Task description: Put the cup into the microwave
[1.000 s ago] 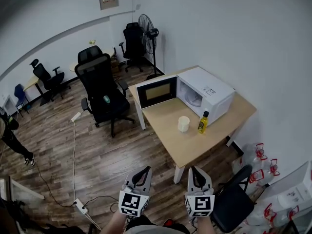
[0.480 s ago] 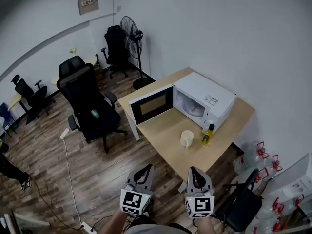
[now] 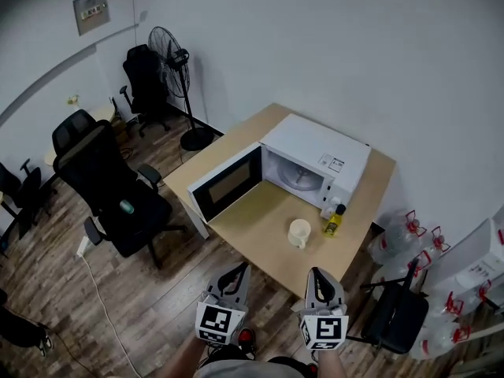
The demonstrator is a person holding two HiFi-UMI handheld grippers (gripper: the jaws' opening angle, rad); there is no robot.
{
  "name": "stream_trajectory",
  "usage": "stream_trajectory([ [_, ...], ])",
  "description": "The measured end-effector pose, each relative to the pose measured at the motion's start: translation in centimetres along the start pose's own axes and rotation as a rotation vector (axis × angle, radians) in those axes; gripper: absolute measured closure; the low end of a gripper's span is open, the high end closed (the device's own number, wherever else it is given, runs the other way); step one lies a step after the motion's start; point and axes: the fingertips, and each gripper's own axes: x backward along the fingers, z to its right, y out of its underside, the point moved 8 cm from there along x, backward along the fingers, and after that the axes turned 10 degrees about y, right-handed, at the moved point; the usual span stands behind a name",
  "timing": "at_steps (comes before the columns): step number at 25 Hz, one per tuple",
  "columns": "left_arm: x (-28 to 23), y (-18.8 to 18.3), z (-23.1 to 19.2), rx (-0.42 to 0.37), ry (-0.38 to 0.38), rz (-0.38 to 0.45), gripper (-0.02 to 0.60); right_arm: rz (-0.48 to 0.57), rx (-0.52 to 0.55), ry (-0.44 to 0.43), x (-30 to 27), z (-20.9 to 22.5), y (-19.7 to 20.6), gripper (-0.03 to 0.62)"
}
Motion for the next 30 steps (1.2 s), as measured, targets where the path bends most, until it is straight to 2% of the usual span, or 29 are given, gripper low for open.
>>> stream_trajectory([
  [5,-2.2,0.5,-2.6,-0.003,0.089,0.001,0.555,-0.027,-0.003,0.087,-1.9,-0.9,1.1,0.577],
  [11,-4.7,1.4,-4.8,0.009,0.141,-0.008,0.555,-0.049,-0.01,0.147,-4.1,-1.2,2.6,0.577],
  [20,-9.8,4.2,-6.9,0.035,0.162,-0.061,0.555,-0.128,-0.014,0.157,-9.1,0.5,6.4,0.577],
  [30,-16.9,9.6,-8.5,0.097,0.186,-0.144,0.555,-0.246,-0.029,0.16,-14.9,2.5,13.4,0.576],
])
